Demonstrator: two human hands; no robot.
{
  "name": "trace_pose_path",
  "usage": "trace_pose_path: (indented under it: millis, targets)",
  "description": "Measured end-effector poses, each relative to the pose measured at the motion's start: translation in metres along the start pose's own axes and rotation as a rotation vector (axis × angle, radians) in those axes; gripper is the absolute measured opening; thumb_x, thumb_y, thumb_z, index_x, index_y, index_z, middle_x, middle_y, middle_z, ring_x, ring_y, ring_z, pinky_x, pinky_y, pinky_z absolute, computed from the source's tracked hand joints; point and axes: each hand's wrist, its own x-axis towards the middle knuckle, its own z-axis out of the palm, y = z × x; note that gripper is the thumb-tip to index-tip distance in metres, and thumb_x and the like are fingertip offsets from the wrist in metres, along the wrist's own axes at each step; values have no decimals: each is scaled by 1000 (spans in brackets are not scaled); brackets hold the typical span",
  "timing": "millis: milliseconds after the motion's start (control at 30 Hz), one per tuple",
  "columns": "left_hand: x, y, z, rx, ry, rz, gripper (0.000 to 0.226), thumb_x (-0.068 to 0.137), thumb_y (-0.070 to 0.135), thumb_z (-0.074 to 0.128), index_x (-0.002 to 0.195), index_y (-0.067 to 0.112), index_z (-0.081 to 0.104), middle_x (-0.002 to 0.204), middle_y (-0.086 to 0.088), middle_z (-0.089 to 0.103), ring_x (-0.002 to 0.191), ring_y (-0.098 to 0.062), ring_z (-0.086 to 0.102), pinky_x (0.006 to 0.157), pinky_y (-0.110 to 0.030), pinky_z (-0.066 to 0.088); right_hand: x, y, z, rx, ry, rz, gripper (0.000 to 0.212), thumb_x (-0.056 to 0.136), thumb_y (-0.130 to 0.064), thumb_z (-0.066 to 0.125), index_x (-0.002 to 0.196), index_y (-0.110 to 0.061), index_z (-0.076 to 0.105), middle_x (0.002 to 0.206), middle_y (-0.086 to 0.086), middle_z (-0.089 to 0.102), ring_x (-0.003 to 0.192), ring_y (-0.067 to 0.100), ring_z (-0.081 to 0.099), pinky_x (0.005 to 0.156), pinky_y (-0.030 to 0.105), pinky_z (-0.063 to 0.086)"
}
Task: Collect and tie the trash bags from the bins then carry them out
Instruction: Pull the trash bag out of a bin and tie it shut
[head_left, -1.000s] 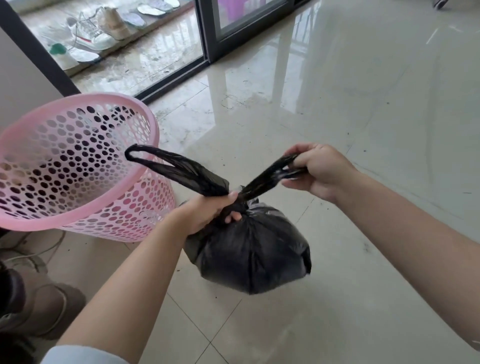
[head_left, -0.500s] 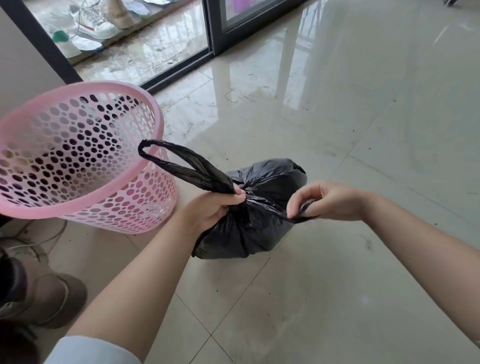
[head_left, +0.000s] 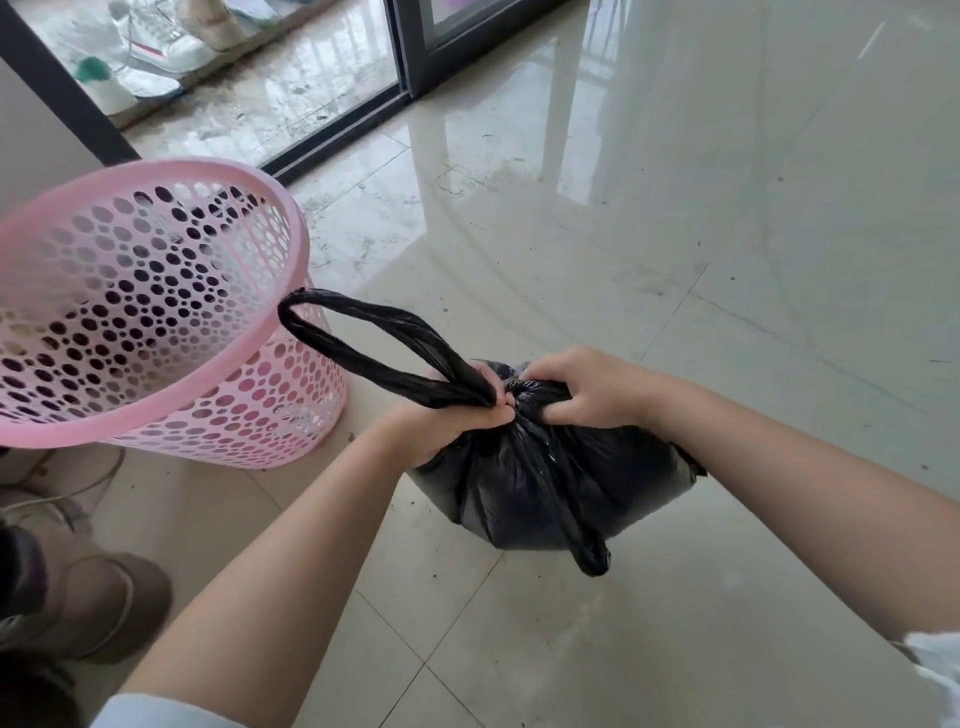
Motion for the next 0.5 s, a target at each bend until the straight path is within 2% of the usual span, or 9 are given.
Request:
trace_pose_path:
  millis: [100, 233, 267, 300, 333, 367, 400, 433, 500]
  targets:
    - [3, -7, 0, 104, 165, 46, 22, 60, 14, 68, 50, 33, 66, 57, 19, 66, 66, 0, 60, 79, -24, 47, 5, 2, 9, -66, 82, -18, 18, 83, -7, 55, 96, 4, 62, 96, 20, 66, 92, 30, 58, 70, 30, 35]
    - [1, 4, 4, 347, 364, 92, 25, 78, 1, 66, 63, 21, 59, 64, 15, 63, 57, 12, 58, 56, 1, 41, 6, -1, 20, -148, 136, -33, 13, 85, -11, 53, 84, 1, 57, 95, 18, 63, 91, 30, 57, 75, 35, 40]
    - [2, 5, 7, 427, 412, 56, 19, 84, 1, 61, 68, 12, 59, 72, 3, 65, 61, 11, 60, 50, 1, 38, 5, -2, 24, -144, 138, -38, 13, 86, -12, 53, 80, -2, 53, 94, 18, 62, 91, 30, 56, 76, 35, 41]
    - [1, 7, 9, 494, 443, -31, 12, 89, 3, 56, 81, 0, 64, 86, -13, 67, 76, 8, 64, 47, -2, 36, 5, -4, 27, -140, 138, -42, 13, 86, -13, 52, 76, -6, 48, 94, 19, 62, 91, 30, 56, 77, 36, 41]
    - [2, 4, 8, 524, 485, -122, 20, 93, 6, 51, 101, -6, 63, 107, -24, 65, 102, -9, 65, 52, -7, 38, 4, -5, 30, -140, 143, -46, 14, 87, -14, 52, 76, -8, 46, 95, 19, 61, 92, 30, 55, 79, 37, 42]
    - [5, -2, 8, 513, 474, -169, 28, 94, 7, 48, 115, -9, 58, 120, -28, 59, 114, -24, 59, 66, -18, 43, 4, -6, 31, -145, 151, -49, 13, 88, -15, 51, 78, -7, 48, 96, 19, 61, 93, 31, 55, 79, 37, 42]
    - [10, -6, 9, 497, 463, -134, 27, 93, 5, 47, 115, -9, 56, 116, -30, 59, 111, -32, 58, 74, -26, 46, 3, -5, 32, -155, 165, -53, 13, 88, -15, 51, 82, -3, 51, 98, 19, 60, 94, 31, 55, 79, 37, 41]
    - [11, -6, 8, 473, 469, -72, 21, 92, 2, 47, 107, -7, 57, 102, -28, 62, 99, -29, 62, 75, -28, 49, 1, -4, 32, -168, 179, -57, 15, 88, -14, 51, 86, 1, 53, 99, 20, 61, 94, 31, 55, 78, 35, 40]
    - [10, -5, 12, 418, 406, -58, 18, 92, 0, 45, 96, 4, 61, 88, -12, 62, 87, -11, 63, 74, -24, 50, -2, 1, 31, -183, 204, -72, 18, 88, -12, 51, 91, 5, 55, 100, 20, 61, 95, 31, 55, 72, 30, 33]
